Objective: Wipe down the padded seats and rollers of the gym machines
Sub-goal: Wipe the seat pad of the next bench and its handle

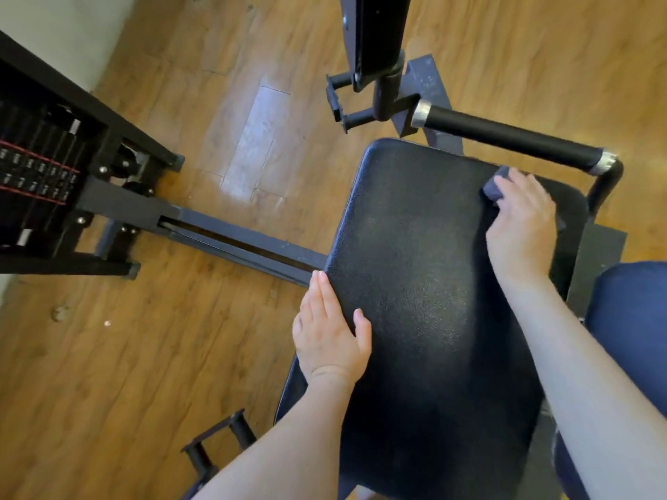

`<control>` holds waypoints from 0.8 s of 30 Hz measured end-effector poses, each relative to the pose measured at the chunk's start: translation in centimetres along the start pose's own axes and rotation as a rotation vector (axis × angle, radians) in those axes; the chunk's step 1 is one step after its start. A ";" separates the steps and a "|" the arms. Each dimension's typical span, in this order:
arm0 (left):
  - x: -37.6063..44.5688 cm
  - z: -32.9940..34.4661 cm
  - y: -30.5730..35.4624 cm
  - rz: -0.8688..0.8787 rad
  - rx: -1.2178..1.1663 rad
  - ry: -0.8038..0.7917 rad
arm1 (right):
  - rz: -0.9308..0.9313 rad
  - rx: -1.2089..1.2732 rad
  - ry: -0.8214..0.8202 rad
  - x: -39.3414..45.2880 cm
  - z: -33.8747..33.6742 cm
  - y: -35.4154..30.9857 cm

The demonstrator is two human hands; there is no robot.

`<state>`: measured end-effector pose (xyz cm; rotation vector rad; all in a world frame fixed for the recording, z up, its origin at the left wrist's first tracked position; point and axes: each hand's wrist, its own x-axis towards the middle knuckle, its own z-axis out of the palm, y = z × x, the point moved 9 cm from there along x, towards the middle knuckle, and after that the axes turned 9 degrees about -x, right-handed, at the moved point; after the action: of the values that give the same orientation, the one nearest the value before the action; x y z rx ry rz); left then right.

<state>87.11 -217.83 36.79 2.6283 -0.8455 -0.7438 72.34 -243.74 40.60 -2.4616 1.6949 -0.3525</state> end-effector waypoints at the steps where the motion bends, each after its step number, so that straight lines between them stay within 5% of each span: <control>1: 0.0 -0.1 0.0 0.001 -0.002 0.003 | 0.063 0.004 0.014 -0.7 -0.7 1.7; 6: 0.0 -0.4 0.1 0.030 -0.001 0.068 | 0.276 0.132 0.037 -1.4 -1.8 1.2; 11: 0.1 0.3 0.1 0.028 0.019 0.000 | -0.155 0.268 -0.050 -2.3 1.9 -15.1; 14: -0.1 -0.1 0.2 0.051 0.026 0.027 | -0.304 0.222 -0.143 -4.6 4.1 -19.3; 19: -0.2 -0.1 0.3 0.036 0.028 0.019 | -0.315 0.129 -0.028 -5.2 2.9 -14.0; 24: -0.1 0.0 0.2 0.025 0.027 -0.013 | -0.058 0.008 -0.005 -5.5 0.5 -2.8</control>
<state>86.91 -217.92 36.92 2.6342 -0.8961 -0.7484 73.11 -237.63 40.18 -2.5078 1.6189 -0.3583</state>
